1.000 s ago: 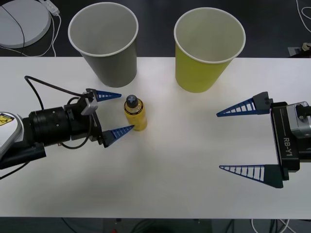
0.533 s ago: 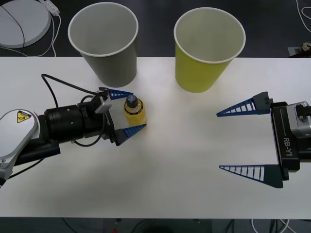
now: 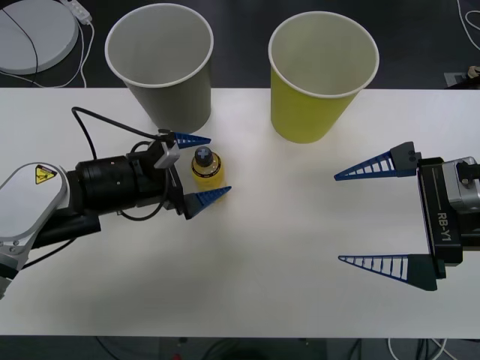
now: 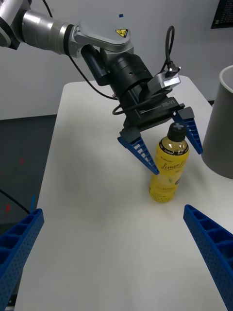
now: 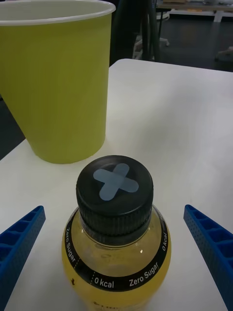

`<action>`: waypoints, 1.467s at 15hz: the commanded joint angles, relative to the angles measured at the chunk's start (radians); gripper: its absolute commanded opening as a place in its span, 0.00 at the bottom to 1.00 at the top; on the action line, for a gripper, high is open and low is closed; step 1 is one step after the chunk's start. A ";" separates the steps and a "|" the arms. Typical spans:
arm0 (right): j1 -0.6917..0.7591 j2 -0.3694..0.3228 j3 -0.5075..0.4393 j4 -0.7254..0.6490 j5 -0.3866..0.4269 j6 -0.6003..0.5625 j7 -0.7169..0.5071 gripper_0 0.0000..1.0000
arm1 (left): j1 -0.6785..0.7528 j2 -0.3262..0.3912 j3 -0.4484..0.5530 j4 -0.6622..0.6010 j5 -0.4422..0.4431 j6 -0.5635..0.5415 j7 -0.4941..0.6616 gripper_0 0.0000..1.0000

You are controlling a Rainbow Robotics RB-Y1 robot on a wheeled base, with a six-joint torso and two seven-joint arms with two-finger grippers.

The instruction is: Put the can into the green bin and the plastic bottle into the gray bin

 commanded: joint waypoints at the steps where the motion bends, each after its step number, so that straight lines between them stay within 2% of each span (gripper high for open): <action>1: 0.000 0.000 0.000 0.000 0.000 0.000 0.000 1.00 | -0.004 -0.018 0.000 0.001 -0.023 0.000 0.015 1.00; 8: 0.000 0.000 0.000 0.000 0.000 0.000 0.000 1.00 | -0.007 -0.036 -0.001 0.001 -0.049 -0.002 0.028 1.00; 9: 0.000 0.000 0.000 0.000 0.000 0.000 0.000 1.00 | -0.009 -0.036 -0.001 0.001 -0.049 -0.002 0.028 0.35; 10: 0.000 0.000 0.000 0.000 0.000 0.000 0.000 1.00 | -0.009 -0.036 -0.001 0.001 -0.049 -0.002 0.028 0.00; 22: 0.000 0.000 0.000 0.000 0.000 0.000 0.000 1.00 | -0.007 -0.022 -0.011 -0.004 -0.028 -0.002 0.028 0.00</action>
